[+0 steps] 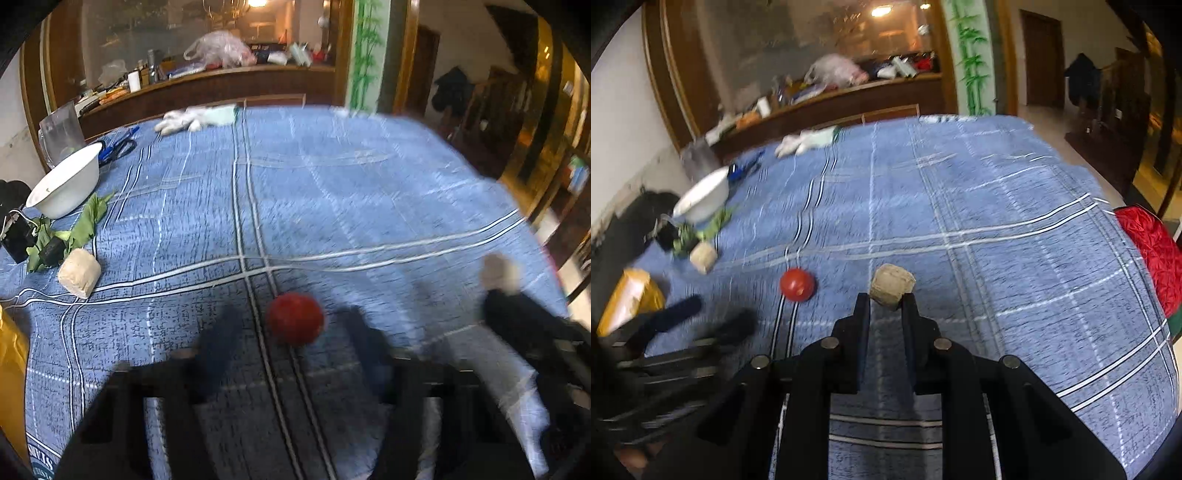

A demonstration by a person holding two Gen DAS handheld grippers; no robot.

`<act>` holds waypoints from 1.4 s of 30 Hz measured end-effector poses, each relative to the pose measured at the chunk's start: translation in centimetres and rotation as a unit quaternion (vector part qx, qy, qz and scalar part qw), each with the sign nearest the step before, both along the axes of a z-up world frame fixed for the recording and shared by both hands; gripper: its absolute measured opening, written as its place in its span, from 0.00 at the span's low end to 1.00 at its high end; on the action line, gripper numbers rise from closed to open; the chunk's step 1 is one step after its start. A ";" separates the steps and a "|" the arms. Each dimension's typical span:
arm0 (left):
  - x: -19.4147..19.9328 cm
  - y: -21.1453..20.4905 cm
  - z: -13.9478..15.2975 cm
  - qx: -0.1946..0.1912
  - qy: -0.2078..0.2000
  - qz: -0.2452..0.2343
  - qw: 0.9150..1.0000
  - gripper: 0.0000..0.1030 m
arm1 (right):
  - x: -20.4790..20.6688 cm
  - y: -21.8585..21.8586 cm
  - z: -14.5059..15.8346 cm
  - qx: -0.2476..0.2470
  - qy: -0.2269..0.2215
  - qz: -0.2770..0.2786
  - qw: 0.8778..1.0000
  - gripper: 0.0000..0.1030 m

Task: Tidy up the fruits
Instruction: 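Grasp the red tomato with the left tool while the right tool grasps a small white cube, then carry the tomato in the left tool and the white cube in the right tool over the tray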

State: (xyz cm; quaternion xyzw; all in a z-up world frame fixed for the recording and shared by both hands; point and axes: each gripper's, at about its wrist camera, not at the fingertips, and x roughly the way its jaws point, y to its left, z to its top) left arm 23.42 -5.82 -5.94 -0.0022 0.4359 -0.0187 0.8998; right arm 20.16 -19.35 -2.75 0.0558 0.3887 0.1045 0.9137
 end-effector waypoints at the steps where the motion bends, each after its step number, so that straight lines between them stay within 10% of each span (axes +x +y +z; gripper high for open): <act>1: -0.1 0.3 0.3 -0.007 -0.009 0.002 1.000 0.30 | 0.0 -0.2 0.3 0.002 -0.006 -0.002 1.000 0.18; 22: -16.5 10.2 3.7 -0.014 -0.042 0.072 0.996 0.29 | -0.5 0.6 0.1 -0.023 -0.008 0.002 1.000 0.18; 42: -21.5 14.1 4.2 0.000 -0.054 0.138 0.989 0.29 | -13.5 7.6 0.8 -0.041 -0.003 0.084 0.996 0.18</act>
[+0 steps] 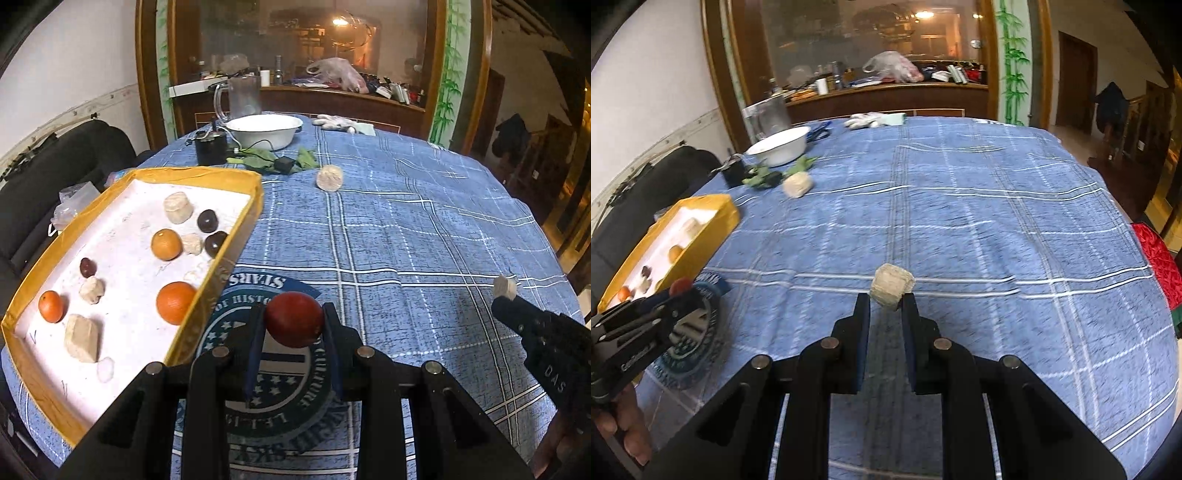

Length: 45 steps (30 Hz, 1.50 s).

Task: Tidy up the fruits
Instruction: 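Carry the tomato in the left tool and the white cube in the right tool over the tray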

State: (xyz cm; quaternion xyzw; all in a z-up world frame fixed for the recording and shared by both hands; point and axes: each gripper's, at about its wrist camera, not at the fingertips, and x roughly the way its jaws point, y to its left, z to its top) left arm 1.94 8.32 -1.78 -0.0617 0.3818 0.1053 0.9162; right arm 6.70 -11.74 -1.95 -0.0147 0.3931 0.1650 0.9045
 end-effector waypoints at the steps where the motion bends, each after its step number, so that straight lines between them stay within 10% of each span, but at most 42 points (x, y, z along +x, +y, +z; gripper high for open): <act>1: -0.1 0.0 0.0 0.001 0.000 0.002 1.000 0.29 | -0.2 0.2 0.0 0.000 0.000 0.002 1.000 0.18; 45: -1.8 1.4 0.0 0.005 0.003 0.028 1.000 0.29 | -3.5 2.1 0.7 0.027 -0.017 0.040 0.999 0.18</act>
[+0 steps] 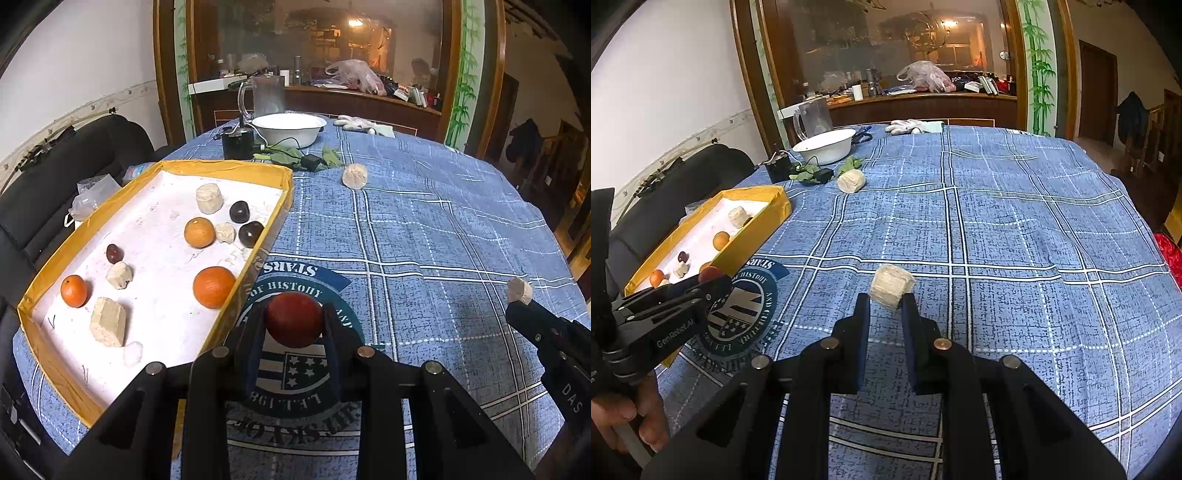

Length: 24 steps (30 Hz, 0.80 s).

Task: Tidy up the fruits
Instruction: 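Carry the tomato in the left tool and the white cube in the right tool over the tray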

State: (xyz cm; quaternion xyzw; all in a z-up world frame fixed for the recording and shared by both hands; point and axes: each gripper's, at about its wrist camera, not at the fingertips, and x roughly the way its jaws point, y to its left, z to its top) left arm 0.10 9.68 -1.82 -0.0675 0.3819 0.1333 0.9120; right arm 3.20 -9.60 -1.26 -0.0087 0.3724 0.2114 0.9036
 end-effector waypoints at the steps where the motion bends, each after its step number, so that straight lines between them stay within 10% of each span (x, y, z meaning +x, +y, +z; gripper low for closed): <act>1: -0.2 0.1 0.1 -0.001 0.000 0.002 1.000 0.29 | -0.1 0.1 0.0 0.000 -0.001 0.000 1.000 0.18; 24: -3.2 7.4 1.9 0.003 -0.016 0.088 0.996 0.29 | -1.0 4.7 1.5 0.000 -0.009 0.062 0.998 0.18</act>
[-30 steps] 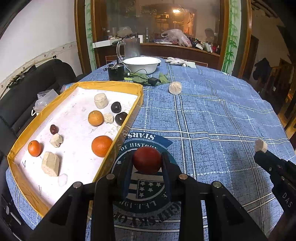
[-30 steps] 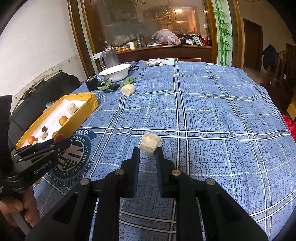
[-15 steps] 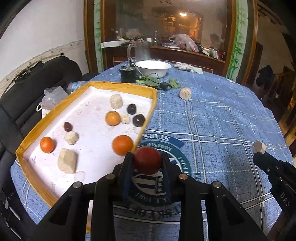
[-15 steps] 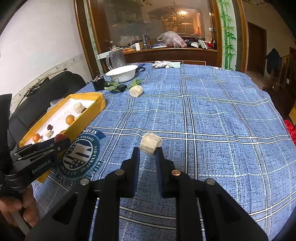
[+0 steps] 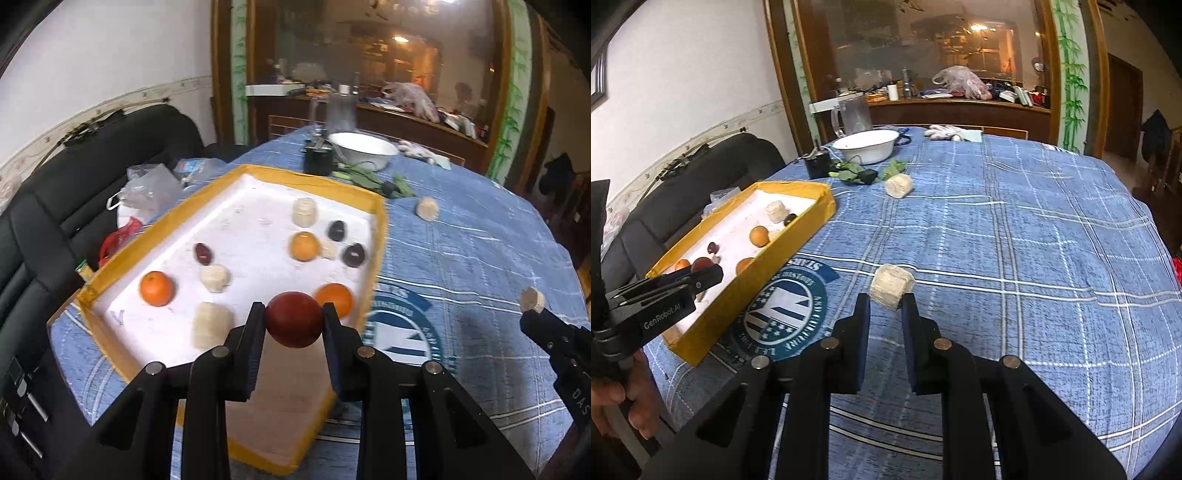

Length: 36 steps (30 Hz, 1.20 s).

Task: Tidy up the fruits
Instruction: 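Carry the tomato in the left tool and the white cube in the right tool over the tray, then open the left tool to drop the tomato while the right tool drops the white cube into the tray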

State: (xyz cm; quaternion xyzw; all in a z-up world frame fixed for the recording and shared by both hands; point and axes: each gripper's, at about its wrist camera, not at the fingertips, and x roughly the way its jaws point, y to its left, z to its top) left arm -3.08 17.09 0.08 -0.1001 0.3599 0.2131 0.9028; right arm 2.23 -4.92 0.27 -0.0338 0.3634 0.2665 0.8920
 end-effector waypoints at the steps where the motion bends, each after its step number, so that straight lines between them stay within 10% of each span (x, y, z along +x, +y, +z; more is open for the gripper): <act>1: -0.2 0.7 0.0 -0.001 0.000 0.007 1.000 0.29 | 0.0 0.3 0.1 0.000 -0.001 0.004 1.000 0.18; 16: -0.2 9.2 -0.9 0.006 0.028 0.108 0.994 0.29 | 0.1 8.9 2.1 0.002 -0.010 0.095 0.995 0.18; 36: 1.6 11.4 -1.5 0.004 0.049 0.119 0.992 0.29 | 5.3 18.8 0.0 -0.030 0.009 0.145 0.989 0.19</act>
